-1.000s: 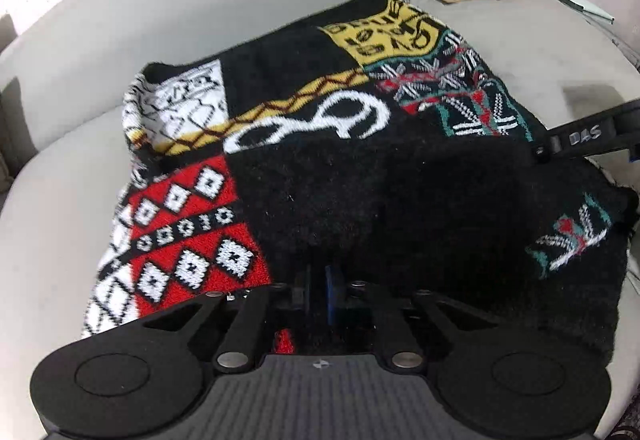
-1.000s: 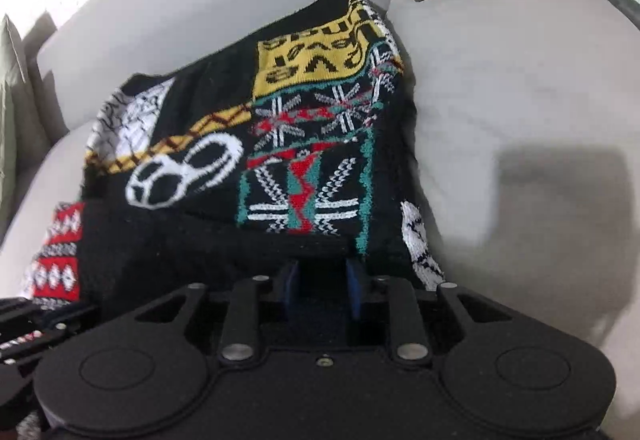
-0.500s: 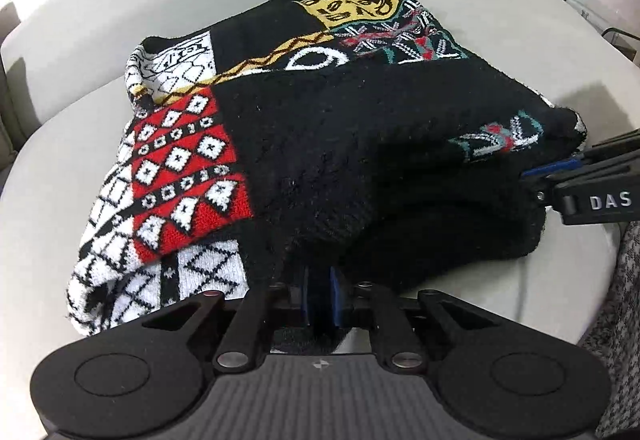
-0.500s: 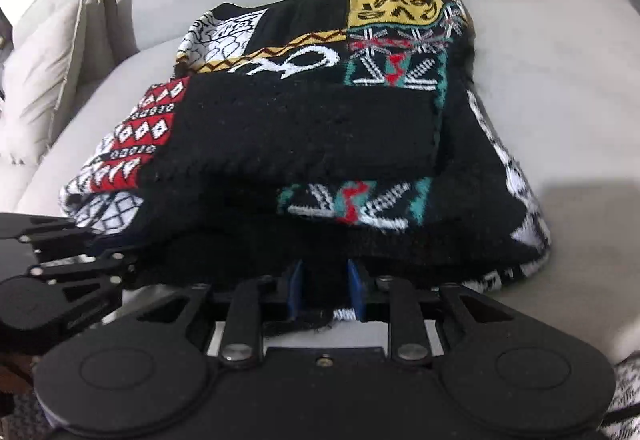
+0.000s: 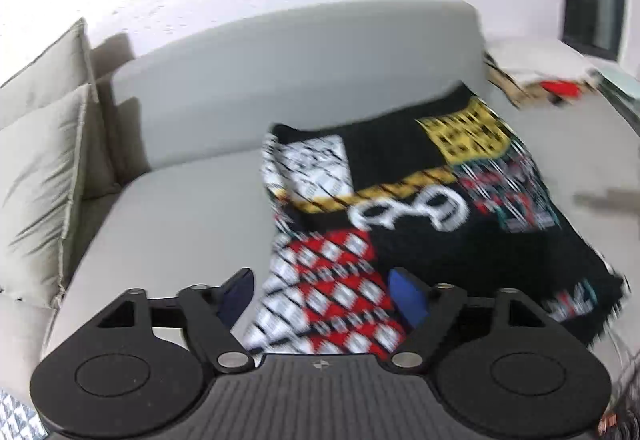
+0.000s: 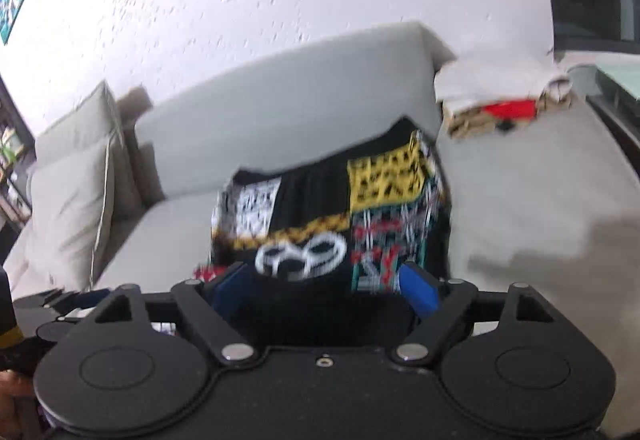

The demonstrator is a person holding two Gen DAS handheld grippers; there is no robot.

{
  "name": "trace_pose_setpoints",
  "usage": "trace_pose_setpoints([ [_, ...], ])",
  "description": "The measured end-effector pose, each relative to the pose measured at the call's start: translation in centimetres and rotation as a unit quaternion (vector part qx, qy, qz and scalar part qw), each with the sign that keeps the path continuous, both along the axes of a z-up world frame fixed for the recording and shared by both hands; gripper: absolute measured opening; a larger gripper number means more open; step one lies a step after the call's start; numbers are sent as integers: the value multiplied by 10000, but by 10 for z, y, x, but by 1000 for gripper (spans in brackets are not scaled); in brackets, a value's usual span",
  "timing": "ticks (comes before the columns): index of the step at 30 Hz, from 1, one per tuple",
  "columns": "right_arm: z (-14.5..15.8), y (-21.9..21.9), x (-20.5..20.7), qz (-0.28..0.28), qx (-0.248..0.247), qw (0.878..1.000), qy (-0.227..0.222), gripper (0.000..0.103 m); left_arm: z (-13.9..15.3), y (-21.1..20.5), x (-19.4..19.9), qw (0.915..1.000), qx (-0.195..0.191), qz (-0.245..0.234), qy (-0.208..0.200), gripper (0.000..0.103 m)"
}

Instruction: Fold clothes

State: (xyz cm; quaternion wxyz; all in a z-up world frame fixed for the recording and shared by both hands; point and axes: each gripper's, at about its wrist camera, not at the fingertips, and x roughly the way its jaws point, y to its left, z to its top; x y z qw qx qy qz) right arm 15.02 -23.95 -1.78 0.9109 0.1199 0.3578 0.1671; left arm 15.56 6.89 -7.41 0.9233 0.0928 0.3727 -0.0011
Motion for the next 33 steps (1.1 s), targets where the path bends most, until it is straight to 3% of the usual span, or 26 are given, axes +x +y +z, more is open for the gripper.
trace_pose_setpoints([
  [6, 19, -12, 49, -423, 225, 9987, -144, 83, 12, 31, 47, 9991, -405, -57, -139, 75],
  [10, 10, -7, 96, -416, 150, 9990, -65, 83, 0, 42, 91, 9989, -446, -33, -100, 74],
  [17, -60, -21, 200, -585, -402, 9972, 230, 77, -54, 56, 180, 9994, -242, 258, 36, 74],
  [23, -127, -57, 294, -786, -334, 9949, 538, 52, -99, 67, 266, 9992, -30, 356, 200, 75],
  [27, -158, -58, 342, -779, -420, 9934, 733, 52, -120, 70, 310, 9985, 340, 264, 334, 75],
  [33, -183, -55, 387, -609, -486, 9929, 900, 52, -136, 73, 358, 9981, 177, 5, 583, 69],
])
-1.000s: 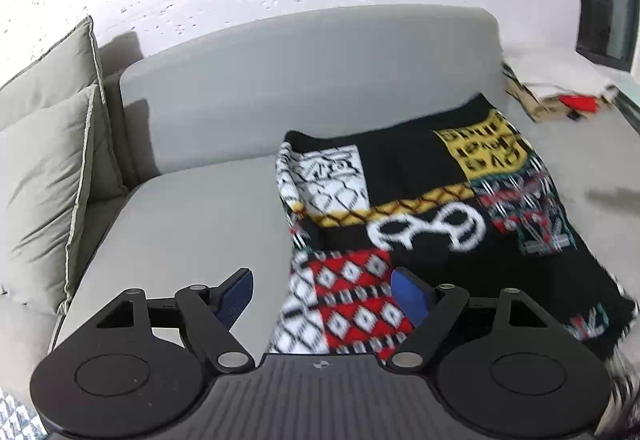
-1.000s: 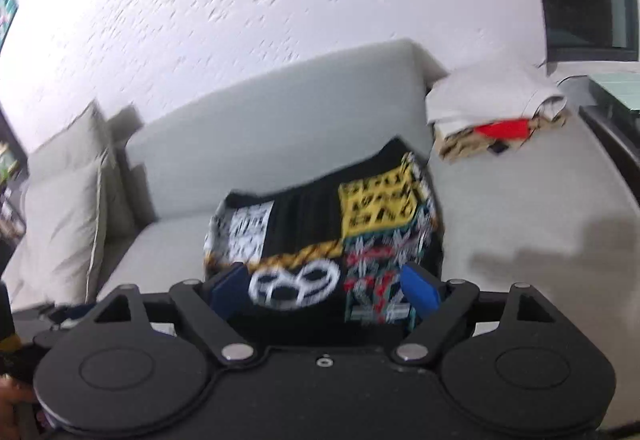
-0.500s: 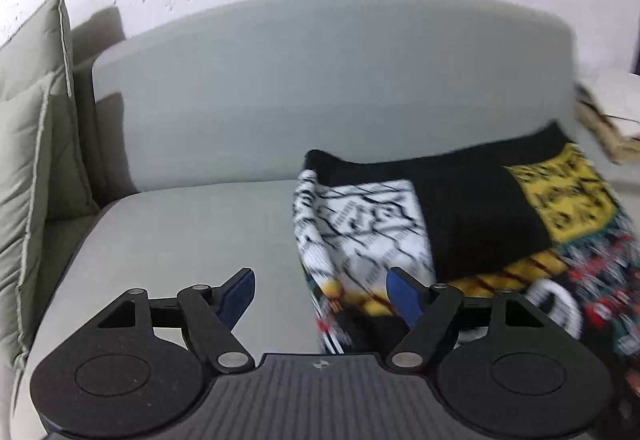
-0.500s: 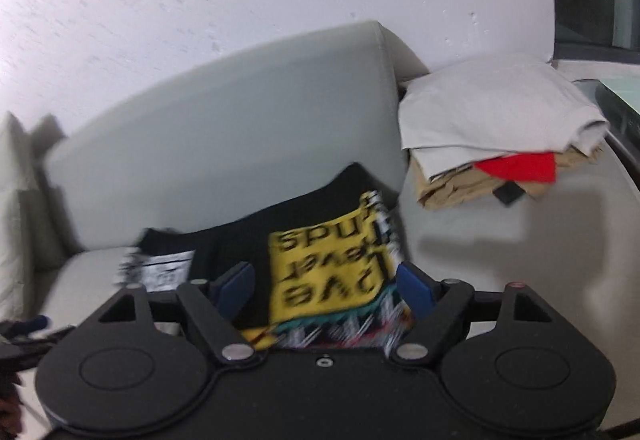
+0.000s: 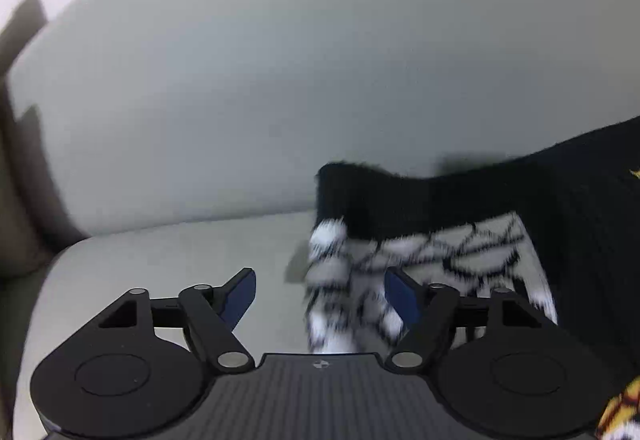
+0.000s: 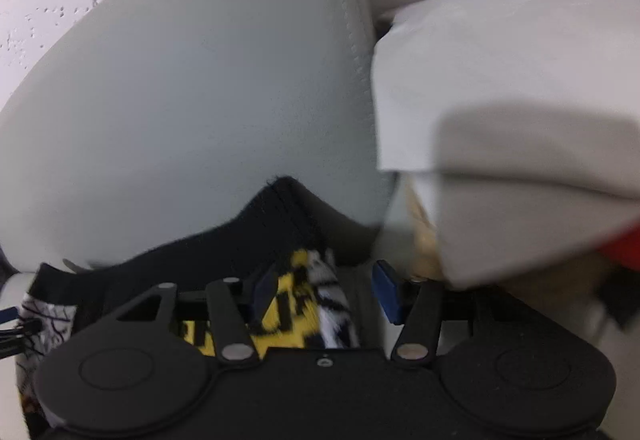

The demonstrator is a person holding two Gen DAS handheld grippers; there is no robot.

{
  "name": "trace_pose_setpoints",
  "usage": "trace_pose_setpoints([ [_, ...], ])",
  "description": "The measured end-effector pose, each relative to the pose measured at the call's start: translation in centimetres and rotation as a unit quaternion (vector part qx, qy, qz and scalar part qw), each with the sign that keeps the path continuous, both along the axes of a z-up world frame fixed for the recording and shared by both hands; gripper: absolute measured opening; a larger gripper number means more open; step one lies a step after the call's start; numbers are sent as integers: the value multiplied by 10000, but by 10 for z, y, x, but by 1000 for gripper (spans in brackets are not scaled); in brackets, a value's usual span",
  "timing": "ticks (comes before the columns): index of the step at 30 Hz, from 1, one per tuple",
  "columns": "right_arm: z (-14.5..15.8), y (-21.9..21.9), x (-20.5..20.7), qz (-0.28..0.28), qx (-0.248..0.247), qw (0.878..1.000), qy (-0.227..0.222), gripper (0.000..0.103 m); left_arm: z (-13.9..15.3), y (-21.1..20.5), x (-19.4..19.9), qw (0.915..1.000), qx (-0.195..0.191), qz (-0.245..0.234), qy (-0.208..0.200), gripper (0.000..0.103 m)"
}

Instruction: Fold clothes

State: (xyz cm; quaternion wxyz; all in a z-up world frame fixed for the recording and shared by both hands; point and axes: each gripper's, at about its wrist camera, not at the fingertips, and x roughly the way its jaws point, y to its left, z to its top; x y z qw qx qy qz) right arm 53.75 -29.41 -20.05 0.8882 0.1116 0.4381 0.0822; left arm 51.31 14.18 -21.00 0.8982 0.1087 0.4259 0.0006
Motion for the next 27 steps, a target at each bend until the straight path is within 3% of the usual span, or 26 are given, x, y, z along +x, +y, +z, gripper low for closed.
trace_pose_setpoints([
  [4, -6, 8, 17, 48, -191, 9998, 17, 51, 0, 1, 27, 9997, -249, 14, 49, 48],
  [6, -7, 11, 20, 51, -263, 9996, 80, 49, -3, -2, 37, 9994, -293, 44, 157, 47],
  [9, -4, 12, 16, -83, -319, 9990, 312, 41, -5, -10, 37, 9998, 33, -9, 192, 49],
  [12, 0, 7, 9, -289, 62, 9981, 533, 43, -2, -8, 31, 9995, 221, 154, 149, 69],
  [14, -1, 8, 6, -467, 338, 9946, 859, 45, 1, 4, 26, 9993, 20, 320, 185, 74],
  [16, 0, 19, 3, -423, 222, 9951, 865, 59, 2, 18, 23, 9983, -298, 446, 235, 74],
  [18, 1, 30, 1, -405, 78, 9970, 657, 64, 0, 27, 23, 9975, -476, 424, 288, 74],
  [20, -1, 39, 3, -337, -312, 9987, 233, 61, -3, 31, 23, 9969, -631, 354, 323, 67],
  [21, -4, 39, 5, -292, -417, 9985, 202, 47, -3, 32, 24, 9962, -753, 305, 324, 56],
  [23, -5, 37, 4, -151, -387, 9990, 179, 36, -1, 31, 23, 9952, -905, 153, 331, 33],
  [24, -5, 35, 1, -64, -295, 9994, 180, 19, 0, 28, 21, 9953, -914, 40, 308, 15],
  [27, 8, 35, -20, 171, -416, 9989, -105, 14, 11, 16, 3, 9984, -537, -202, 1, 11],
])
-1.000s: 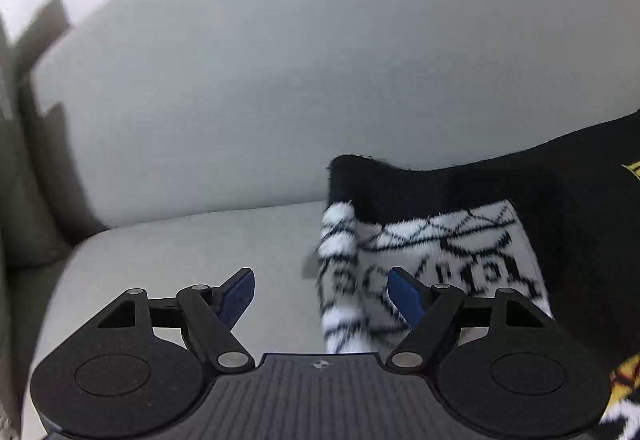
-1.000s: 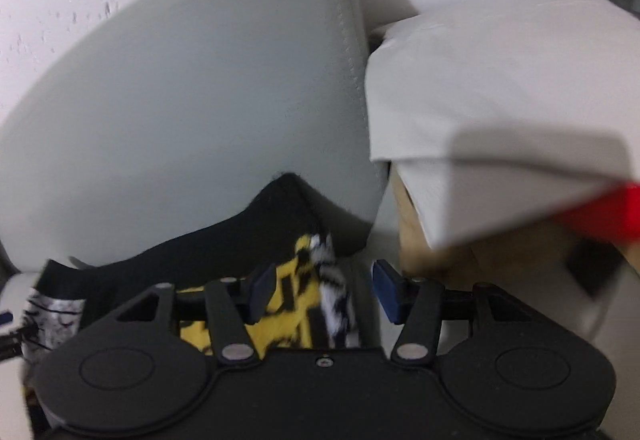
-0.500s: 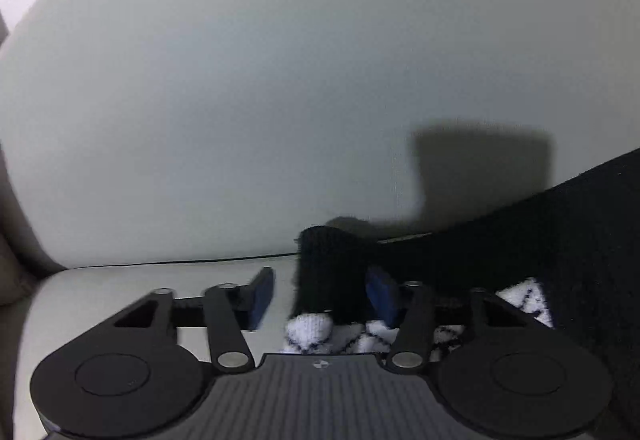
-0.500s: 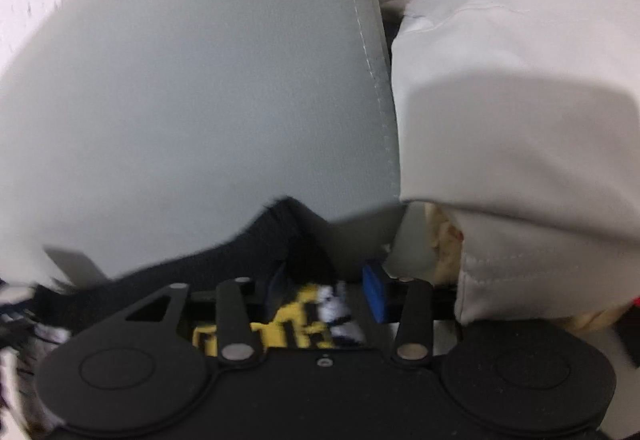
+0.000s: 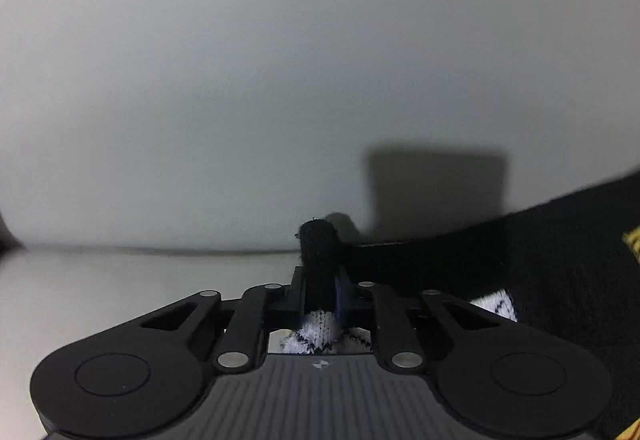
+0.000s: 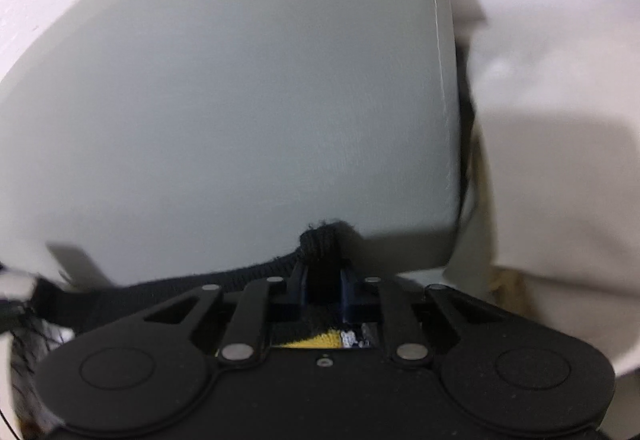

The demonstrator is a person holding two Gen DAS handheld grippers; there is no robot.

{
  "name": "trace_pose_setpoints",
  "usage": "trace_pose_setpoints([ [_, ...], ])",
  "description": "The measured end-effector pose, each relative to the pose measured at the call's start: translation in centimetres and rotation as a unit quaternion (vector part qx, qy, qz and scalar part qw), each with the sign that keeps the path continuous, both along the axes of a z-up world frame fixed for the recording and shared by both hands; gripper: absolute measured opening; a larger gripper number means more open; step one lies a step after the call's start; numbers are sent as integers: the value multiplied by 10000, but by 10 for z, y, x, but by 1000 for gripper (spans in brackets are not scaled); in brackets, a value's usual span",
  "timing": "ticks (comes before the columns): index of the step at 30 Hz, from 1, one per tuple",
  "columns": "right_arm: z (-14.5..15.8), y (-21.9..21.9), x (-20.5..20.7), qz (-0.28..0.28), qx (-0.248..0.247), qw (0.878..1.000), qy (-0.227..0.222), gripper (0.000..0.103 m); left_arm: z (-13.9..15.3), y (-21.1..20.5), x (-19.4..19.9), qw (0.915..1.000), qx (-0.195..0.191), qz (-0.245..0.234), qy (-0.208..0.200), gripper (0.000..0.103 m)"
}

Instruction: Fold clothes

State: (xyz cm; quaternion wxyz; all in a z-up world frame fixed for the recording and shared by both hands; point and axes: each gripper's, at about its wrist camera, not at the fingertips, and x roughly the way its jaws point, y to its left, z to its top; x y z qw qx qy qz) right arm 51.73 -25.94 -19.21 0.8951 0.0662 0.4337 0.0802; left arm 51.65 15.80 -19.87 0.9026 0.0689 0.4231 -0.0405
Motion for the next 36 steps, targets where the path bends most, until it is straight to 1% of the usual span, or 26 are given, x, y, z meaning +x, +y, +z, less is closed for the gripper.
trace_pose_setpoints([
  [1, 7, 1, -9, 73, -61, 9999, -126, 14, 9, 0, -10, 9999, -12, 3, -139, 10],
  [3, 28, 2, -35, 124, 25, 9993, -340, 14, 30, 5, -32, 9990, -172, 63, -409, 10],
  [5, 54, 2, -68, 148, 187, 9984, -513, 14, 57, 13, -62, 9966, -442, 130, -679, 10],
  [9, 112, -4, -156, 132, 604, 9950, -778, 14, 114, 33, -145, 9875, -1001, 282, -1182, 9],
  [13, 168, -8, -246, 105, 881, 9907, -1036, 13, 159, 57, -247, 9744, -1565, 448, -1549, 9],
  [15, 183, -18, -288, 141, 950, 9894, -1090, 13, 172, 70, -302, 9687, -1790, 487, -1647, 9],
  [16, 189, -23, -309, 166, 967, 9889, -1115, 13, 174, 72, -325, 9679, -1831, 500, -1648, 9],
  [18, 195, -31, -343, 227, 947, 9885, -1159, 13, 173, 70, -369, 9682, -1827, 530, -1625, 9],
  [19, 198, -28, -354, 247, 918, 9886, -1167, 13, 169, 65, -384, 9699, -1782, 555, -1566, 9],
  [20, 195, -27, -371, 247, 889, 9893, -1131, 13, 164, 57, -394, 9725, -1705, 587, -1471, 9],
  [22, 176, -22, -404, 192, 808, 9915, -1001, 13, 135, 37, -419, 9769, -1671, 742, -1109, 8],
  [24, 150, -17, -432, 102, 559, 9954, -769, 13, 100, 19, -441, 9804, -1607, 926, -664, 7],
  [25, 134, -16, -442, -1, 429, 9971, -632, 13, 83, 16, -441, 9813, -1569, 1028, -440, 6],
  [26, 116, -17, -450, -115, 361, 9982, -455, 13, 68, 13, -444, 9822, -1466, 1158, -198, 0],
  [27, 97, -17, -458, -211, 291, 9990, -283, 13, 55, 9, -448, 9833, -1317, 1252, 25, 0],
  [29, 68, -12, -465, -205, -1, 9998, -62, 14, 37, 7, -446, 9846, -1055, 1364, 300, 0],
  [30, 58, -9, -468, -189, -159, 9997, 15, 15, 34, 7, -447, 9856, -953, 1350, 367, 0],
  [32, 57, -9, -471, -210, -214, 9995, 111, 16, 38, 4, -455, 9889, -765, 1220, 367, 1],
  [33, 57, -10, -473, -223, -193, 9994, 163, 19, 43, 3, -461, 9907, -655, 1157, 302, 6],
  [34, 64, -14, -477, -245, -16, 9995, 218, 32, 47, 3, -466, 9913, -622, 1135, 236, 12],
  [35, 75, -15, -482, -254, 83, 9994, 217, 39, 50, 5, -472, 9912, -646, 1144, 170, 16],
  [36, 82, -17, -490, -243, 169, 9995, 140, 49, 55, 9, -476, 9904, -720, 1173, 102, 34],
])
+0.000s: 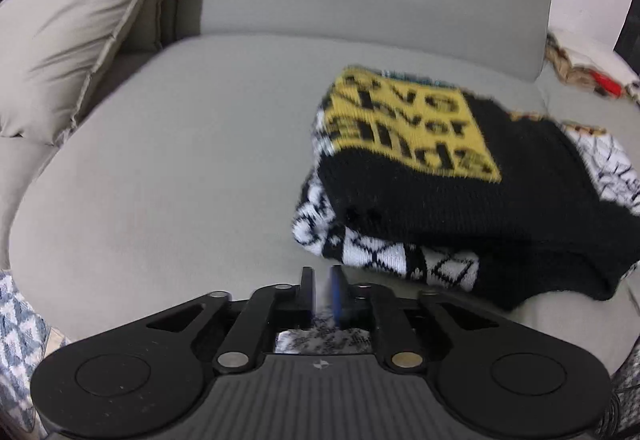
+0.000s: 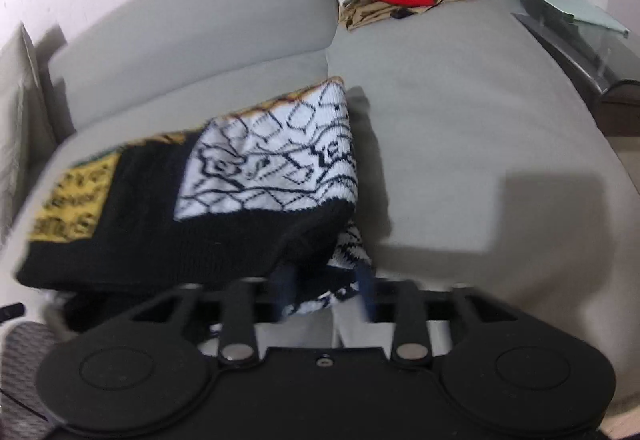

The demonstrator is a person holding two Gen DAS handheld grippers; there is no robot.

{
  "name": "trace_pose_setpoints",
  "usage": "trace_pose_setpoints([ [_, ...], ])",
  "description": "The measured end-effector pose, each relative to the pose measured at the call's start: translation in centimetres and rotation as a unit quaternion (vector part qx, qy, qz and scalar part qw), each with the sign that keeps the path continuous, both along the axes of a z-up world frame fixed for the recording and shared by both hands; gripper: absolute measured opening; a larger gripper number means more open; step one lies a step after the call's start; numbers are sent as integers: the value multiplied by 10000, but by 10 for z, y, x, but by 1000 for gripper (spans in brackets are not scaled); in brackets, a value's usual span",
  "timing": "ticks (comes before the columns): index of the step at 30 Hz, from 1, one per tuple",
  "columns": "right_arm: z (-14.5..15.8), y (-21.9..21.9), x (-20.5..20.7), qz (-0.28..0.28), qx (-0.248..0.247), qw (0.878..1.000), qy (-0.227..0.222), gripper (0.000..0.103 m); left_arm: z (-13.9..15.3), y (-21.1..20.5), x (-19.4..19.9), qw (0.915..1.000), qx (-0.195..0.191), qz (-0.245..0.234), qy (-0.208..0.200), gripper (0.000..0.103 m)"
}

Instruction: Fold clothes

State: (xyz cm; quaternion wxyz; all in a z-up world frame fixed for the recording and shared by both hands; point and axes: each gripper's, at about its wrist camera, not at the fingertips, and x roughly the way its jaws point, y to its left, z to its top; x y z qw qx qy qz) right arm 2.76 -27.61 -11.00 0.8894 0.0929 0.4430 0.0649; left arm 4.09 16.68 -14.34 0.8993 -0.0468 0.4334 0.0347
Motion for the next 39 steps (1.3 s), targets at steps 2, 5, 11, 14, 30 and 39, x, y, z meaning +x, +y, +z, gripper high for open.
trace_pose_setpoints([
  [2, 12, -7, -8, 9, 340, 9993, -147, 56, 6, 11, -5, 9992, -299, 159, -189, 45],
  [5, 16, -27, -3, -197, 1313, 9909, -217, 58, 1, 27, 11, 9917, -1151, 495, -292, 46],
  [11, -24, -60, 24, -1280, 2650, 9554, 239, 48, -5, 34, 46, 9848, -1568, 747, -79, 46],
  [14, -36, -65, 35, -1500, 2649, 9517, 408, 48, -14, 28, 60, 9848, -1620, 613, 96, 44],
  [30, -15, -23, 69, -994, 1791, 9786, 171, 11, 18, 2, 64, 9954, -899, 302, -105, 11],
  [39, -61, -33, 65, -978, 1031, 9882, 565, 12, -30, -21, 72, 9968, -88, 5, 789, 12],
])
